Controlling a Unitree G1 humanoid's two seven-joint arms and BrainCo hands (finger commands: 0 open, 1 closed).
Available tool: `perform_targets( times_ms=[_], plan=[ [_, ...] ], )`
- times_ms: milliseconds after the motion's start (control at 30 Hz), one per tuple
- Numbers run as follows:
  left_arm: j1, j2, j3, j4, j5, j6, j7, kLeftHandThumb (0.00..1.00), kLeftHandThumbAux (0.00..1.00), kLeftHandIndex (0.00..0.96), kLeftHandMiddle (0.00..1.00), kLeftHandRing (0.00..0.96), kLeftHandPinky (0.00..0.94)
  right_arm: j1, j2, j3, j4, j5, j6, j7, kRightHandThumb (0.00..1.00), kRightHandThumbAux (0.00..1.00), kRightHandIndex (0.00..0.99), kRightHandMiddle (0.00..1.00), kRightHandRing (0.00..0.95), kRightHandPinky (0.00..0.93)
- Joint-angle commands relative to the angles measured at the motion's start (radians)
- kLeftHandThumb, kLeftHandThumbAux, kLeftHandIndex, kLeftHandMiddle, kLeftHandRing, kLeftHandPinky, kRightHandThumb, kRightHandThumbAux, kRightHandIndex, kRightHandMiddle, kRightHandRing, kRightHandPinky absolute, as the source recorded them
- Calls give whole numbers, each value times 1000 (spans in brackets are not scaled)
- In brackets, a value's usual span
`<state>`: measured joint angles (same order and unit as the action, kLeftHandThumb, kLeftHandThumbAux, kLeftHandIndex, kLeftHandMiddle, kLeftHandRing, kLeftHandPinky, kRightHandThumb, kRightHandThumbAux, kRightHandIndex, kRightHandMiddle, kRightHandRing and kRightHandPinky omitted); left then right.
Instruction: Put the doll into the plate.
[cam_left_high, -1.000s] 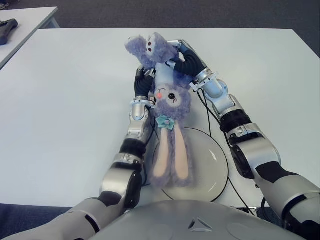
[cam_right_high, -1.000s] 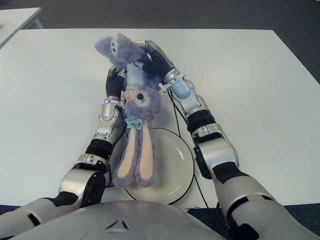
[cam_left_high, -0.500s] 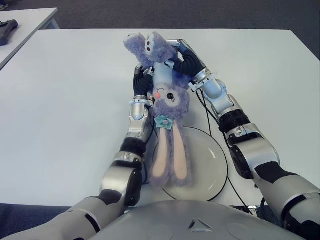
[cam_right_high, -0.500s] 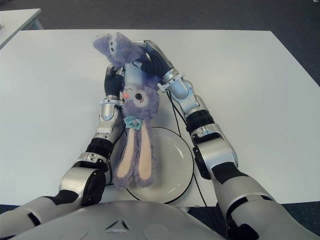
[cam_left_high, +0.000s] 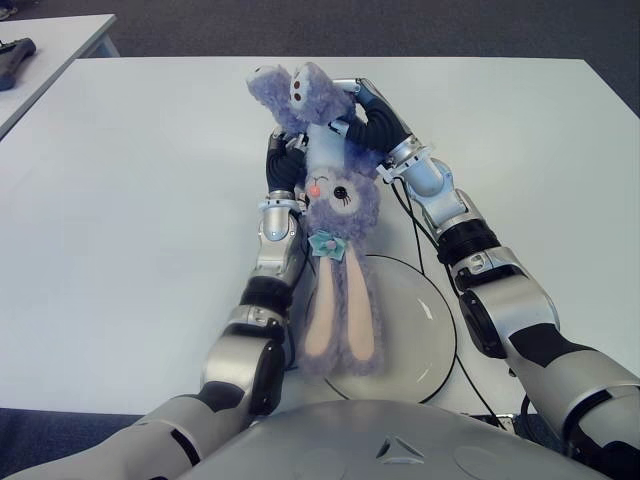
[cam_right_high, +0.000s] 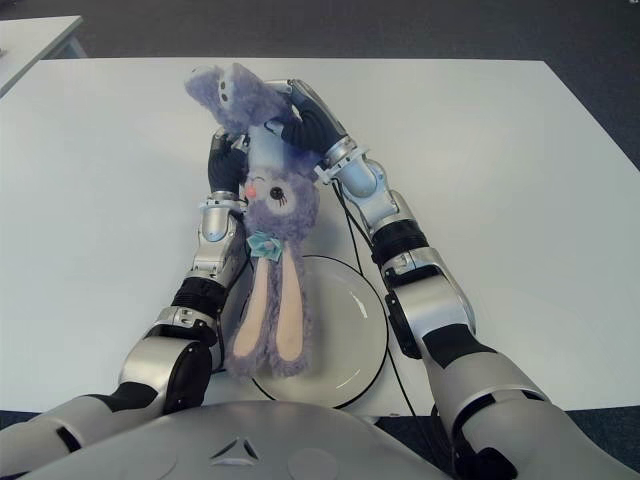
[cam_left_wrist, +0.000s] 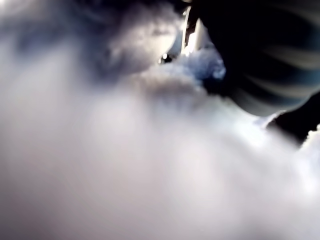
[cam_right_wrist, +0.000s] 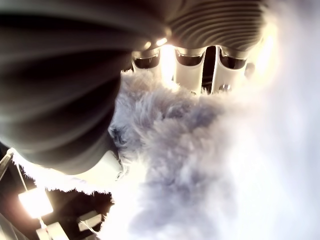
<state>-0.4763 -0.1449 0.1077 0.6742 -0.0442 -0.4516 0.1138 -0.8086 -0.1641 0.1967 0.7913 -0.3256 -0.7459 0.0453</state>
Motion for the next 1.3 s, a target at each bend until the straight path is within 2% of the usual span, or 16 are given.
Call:
perform_targets(
  times_ms=[33, 333, 633, 867, 1067, 1300],
  plan=[
    [80, 7, 11, 13, 2, 37, 28, 696, 714, 436, 818, 829, 825, -4, 11, 2, -13, 20, -35, 8, 698, 718, 439, 820, 822, 819],
    [159, -13, -26, -142, 38, 27, 30, 697, 714, 436, 827, 843, 836, -8, 8, -2, -13, 14, -47, -6, 696, 719, 438, 826, 825, 820],
    [238, -23, -89, -342, 35, 69, 17, 700, 713, 437, 829, 849, 838, -18, 4, -13, -26, 3, -60, -35, 694, 720, 438, 827, 825, 821],
    [244, -5, -114, -391, 15, 84, 3, 701, 713, 437, 825, 850, 829, -22, 1, -16, -38, -5, -57, -51, 695, 720, 438, 825, 822, 819],
    [222, 26, -127, -410, 11, 103, -5, 700, 715, 436, 816, 845, 838, -20, -1, -21, -61, -18, -33, -62, 697, 719, 439, 823, 820, 819],
    [228, 45, -143, -470, 18, 146, -19, 701, 714, 436, 803, 839, 842, -7, -10, -23, -99, -33, -8, -70, 696, 719, 439, 822, 819, 817]
  ],
)
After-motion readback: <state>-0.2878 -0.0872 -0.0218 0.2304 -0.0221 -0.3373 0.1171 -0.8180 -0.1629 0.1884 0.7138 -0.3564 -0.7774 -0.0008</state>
